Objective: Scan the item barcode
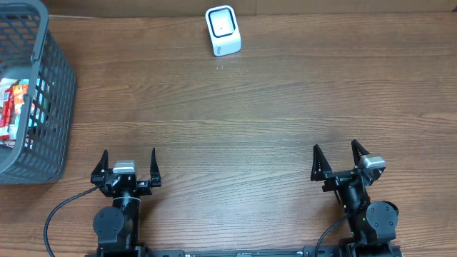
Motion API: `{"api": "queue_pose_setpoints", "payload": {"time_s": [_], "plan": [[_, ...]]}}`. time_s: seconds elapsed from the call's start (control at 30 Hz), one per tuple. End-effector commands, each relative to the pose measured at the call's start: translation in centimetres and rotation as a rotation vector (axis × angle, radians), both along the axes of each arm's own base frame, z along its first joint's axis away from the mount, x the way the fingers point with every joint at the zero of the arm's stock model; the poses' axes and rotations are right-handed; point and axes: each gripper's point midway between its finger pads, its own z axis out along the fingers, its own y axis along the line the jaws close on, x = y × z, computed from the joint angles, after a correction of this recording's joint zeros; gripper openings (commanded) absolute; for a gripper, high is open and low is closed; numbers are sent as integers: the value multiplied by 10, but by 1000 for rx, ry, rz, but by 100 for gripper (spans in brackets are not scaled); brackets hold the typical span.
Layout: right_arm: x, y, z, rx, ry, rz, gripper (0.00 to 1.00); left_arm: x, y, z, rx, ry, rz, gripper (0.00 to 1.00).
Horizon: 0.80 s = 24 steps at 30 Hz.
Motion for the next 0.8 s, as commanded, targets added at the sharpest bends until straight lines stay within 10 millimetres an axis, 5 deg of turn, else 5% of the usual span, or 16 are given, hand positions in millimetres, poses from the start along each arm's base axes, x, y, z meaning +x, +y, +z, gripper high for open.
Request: {"api": "queue_pose_setpoints", "payload": {"time_s": [0.0, 0.77], "plan": [[0, -2, -2, 3, -2, -13, 100, 0, -1, 1, 8, -7, -6, 100], [0, -2, -2, 3, -2, -12, 100, 0, -12, 5, 5, -24, -70, 100]]}}
